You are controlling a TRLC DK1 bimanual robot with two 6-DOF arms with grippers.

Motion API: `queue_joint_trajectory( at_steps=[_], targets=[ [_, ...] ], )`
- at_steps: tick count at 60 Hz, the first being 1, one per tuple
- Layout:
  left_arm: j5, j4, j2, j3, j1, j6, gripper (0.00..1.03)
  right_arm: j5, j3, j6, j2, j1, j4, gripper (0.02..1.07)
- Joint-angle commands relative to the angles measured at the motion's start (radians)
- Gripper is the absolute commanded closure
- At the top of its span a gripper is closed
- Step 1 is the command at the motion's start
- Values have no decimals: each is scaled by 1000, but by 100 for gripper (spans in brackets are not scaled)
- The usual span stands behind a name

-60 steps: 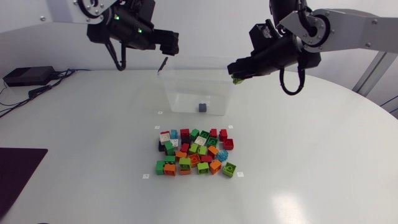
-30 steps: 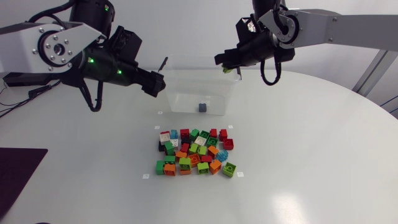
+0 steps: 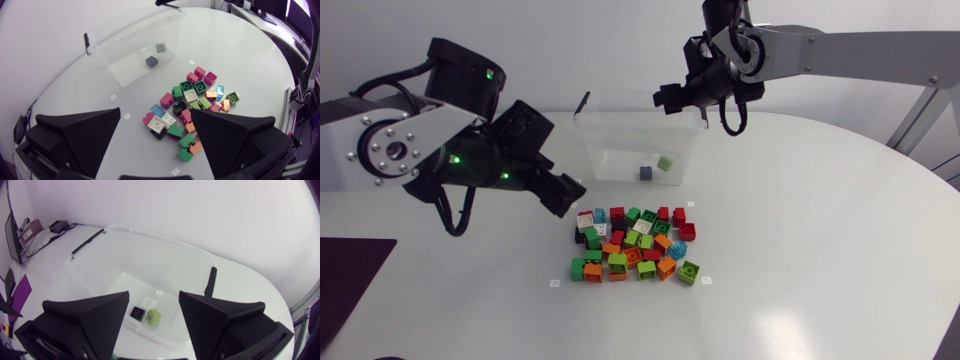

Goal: Place the duplo bricks in the container

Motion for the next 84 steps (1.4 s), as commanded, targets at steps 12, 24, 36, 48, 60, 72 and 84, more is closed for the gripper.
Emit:
queue_joint_trajectory(
  at_steps=[12, 24, 36, 48, 60, 72, 84],
  targets=[
    [46, -7, -27, -119, -20, 153, 5, -12, -187, -60, -265, 4, 2, 11],
    [89, -36, 60, -94, -40, 239, 6, -76, -389, -104, -445, -12, -12, 11],
    [154, -33, 181, -54, 12, 320, 6, -131, -581, -145, -593, -36, -14, 11],
    [175, 5, 296, -19, 41, 371, 6, -157, -748, -179, -707, -36, -7, 11],
    [184, 31, 392, 32, 38, 376, 6, -177, -849, -196, -756, -29, -1, 11],
    [195, 36, 468, 82, 32, 379, 18, -179, -922, -204, -798, -15, 3, 11],
    [220, 34, 484, 85, 36, 380, 58, -180, -948, -210, -802, -13, 16, 11]
  ],
)
